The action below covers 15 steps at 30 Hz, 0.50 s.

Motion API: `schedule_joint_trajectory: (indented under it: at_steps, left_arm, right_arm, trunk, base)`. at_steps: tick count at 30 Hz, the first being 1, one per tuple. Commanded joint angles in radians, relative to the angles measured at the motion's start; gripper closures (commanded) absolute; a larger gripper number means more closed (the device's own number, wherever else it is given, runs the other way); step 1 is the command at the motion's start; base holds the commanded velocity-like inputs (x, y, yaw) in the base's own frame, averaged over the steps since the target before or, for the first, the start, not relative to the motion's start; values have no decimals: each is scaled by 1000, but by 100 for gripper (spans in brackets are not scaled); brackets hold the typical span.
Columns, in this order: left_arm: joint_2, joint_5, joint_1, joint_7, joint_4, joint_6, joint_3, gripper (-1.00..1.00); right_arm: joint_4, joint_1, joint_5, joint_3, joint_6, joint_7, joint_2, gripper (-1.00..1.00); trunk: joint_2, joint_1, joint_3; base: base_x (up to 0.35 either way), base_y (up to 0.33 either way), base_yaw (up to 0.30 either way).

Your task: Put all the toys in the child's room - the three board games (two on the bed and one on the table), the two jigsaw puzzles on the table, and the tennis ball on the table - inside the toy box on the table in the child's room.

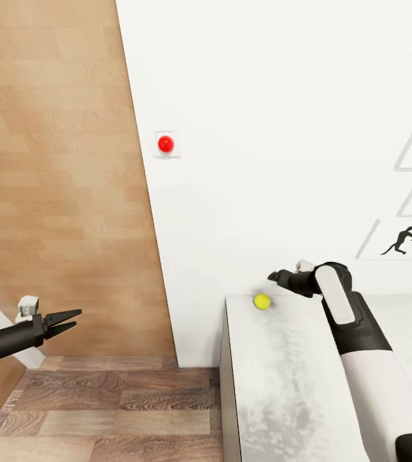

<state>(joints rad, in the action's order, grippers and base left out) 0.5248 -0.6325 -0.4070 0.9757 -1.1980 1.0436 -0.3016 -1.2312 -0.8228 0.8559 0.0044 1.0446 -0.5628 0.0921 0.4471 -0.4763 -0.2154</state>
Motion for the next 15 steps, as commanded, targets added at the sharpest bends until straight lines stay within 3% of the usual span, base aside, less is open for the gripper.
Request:
schedule_joint_trajectory:
  at_steps: [1,4,9,15]
  left_arm:
    - [2,3,-1,4,0,4,-1,-100]
    - [8,3,-1,4,0,4,-1,-100]
    - [15,3,-1,4,0,4,-1,-100]
    - [23,4,-1,4,0,4,-1,-100]
  right_arm:
    - [20,-15,8,10,3,-10,-4,-100]
    - [114,-67,4,42,-1,-12,-23,-100]
    - [249,-121,1,65,-31,-12,-37,-100]
    - [344,-155,0,73,-74,-10,-34,-100]
  trunk:
    - [2,-1,-2]
    - [2,-1,-2]
    - [2,-1,-4]
    - [2,-1,-12]
  base:
    - [0,0,0]
    - [0,0,0]
    - [0,0,0]
    - [0,0,0]
